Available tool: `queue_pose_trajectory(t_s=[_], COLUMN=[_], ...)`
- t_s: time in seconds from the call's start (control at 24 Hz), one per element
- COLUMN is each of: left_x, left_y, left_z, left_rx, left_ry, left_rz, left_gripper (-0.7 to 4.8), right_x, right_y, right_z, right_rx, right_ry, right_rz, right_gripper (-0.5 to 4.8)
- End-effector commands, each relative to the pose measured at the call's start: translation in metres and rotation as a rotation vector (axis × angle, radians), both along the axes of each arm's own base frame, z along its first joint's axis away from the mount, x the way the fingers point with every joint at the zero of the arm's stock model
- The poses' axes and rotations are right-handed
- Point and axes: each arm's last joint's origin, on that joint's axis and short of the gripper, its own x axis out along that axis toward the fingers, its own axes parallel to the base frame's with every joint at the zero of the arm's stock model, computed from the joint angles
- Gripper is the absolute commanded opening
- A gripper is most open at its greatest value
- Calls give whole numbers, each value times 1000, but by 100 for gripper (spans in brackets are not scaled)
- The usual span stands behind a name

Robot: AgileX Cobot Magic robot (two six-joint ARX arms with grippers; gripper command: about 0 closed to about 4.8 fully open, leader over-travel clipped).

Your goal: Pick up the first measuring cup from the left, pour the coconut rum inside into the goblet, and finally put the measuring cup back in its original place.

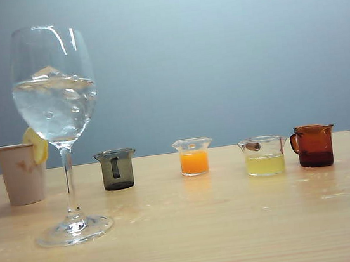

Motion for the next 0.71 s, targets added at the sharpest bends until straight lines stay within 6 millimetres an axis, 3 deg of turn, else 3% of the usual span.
queue_pose_trajectory(t_s=[0.04, 0.08, 0.12, 0.29, 0.42, 0.71], left_x=[6, 7, 8, 10, 15, 15], left_y=[0, 0, 0, 1, 6, 14], left_z=[-39, -60, -64, -58, -64, -62], left_rx=[3, 8, 8, 4, -4, -2], left_ry=[27, 74, 88, 4, -57, -71], left_rz=[2, 3, 13, 29, 76, 155], left_gripper=[-3, -3, -3, -2, -2, -2], right_x=[5, 7, 8, 12, 15, 15], right_y=[-5, -9, -10, -20, -36, -49], right_z=[-5, -9, -11, -15, -14, -15], right_rx=[27, 25, 25, 36, 40, 47], right_ry=[-34, -18, -12, -15, -37, -30], right_rz=[-46, -45, -40, -62, -224, -322], right_gripper=[-1, -1, -1, -1, -1, 22])
